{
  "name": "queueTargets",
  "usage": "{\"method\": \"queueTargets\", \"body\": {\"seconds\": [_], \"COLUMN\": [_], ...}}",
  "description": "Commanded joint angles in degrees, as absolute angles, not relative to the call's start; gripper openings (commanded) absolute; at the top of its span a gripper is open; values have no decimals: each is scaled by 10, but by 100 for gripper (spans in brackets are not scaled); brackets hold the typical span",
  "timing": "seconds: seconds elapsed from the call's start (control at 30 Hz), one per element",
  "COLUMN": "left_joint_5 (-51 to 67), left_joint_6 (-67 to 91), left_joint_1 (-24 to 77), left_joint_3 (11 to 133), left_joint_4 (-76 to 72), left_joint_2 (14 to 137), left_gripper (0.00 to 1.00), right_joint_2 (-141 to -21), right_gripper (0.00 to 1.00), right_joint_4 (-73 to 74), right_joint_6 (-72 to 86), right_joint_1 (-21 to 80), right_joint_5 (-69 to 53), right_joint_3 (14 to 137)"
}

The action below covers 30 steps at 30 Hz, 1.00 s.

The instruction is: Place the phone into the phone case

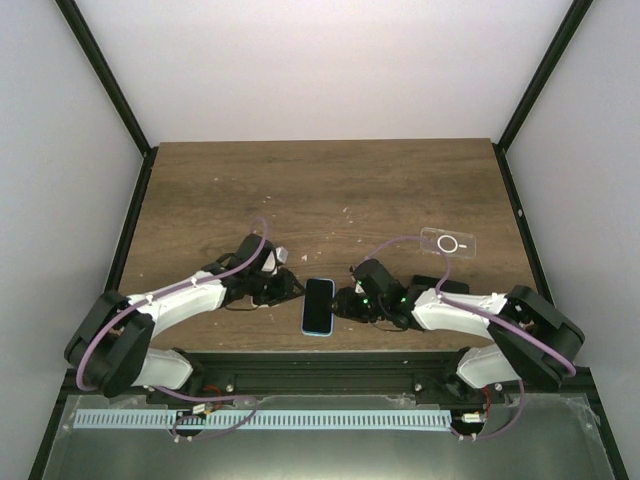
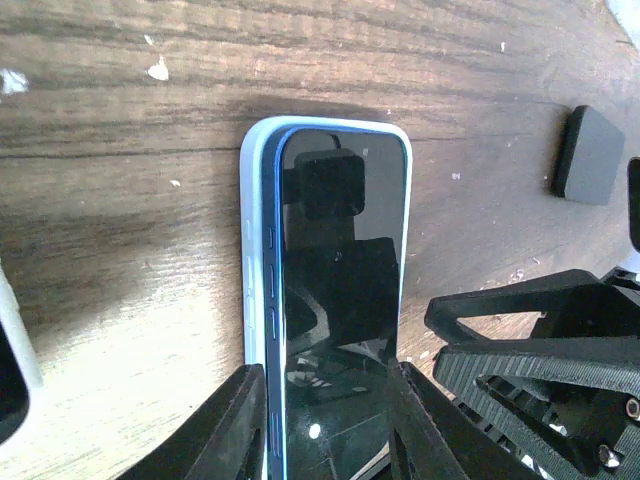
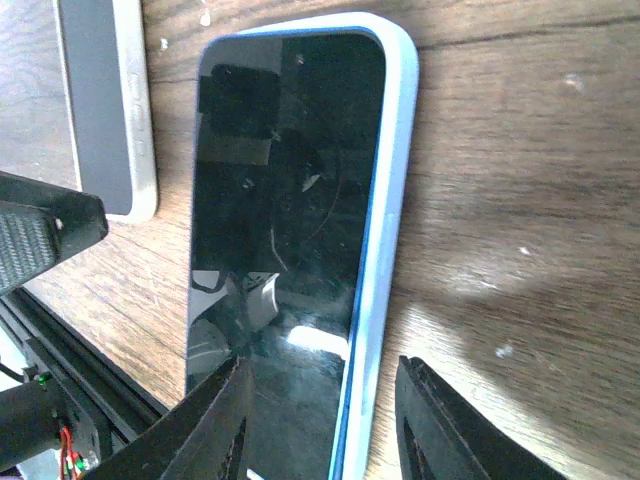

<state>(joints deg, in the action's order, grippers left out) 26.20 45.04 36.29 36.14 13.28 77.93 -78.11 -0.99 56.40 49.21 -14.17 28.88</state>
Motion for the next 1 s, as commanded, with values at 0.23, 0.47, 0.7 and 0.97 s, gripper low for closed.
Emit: {"method": "queueTargets", "body": {"seconds": [0.23,0.47,0.7,0.97], "left_joint_5": [329,326,370,366], "left_joint_6": [410,384,372,377], "left_joint_1": [338,337,337,337], "left_joint_3": [322,316,331,326], "left_joint_4": [70,55,47,32], "left_joint_2": [793,824,873,897], "left_gripper": [32,31,27,23], "right_joint_2": [-841,-844,-867,-879], "right_gripper": [44,50,62,65], "right_joint_4": [-104,-179,-239,-306], "right_joint_6": [572,586,615,641], "right_joint_1": [478,479,463,455], "right_joint_5": [-176,-175,-222,-275], "right_joint_3": [283,256,240,241]}}
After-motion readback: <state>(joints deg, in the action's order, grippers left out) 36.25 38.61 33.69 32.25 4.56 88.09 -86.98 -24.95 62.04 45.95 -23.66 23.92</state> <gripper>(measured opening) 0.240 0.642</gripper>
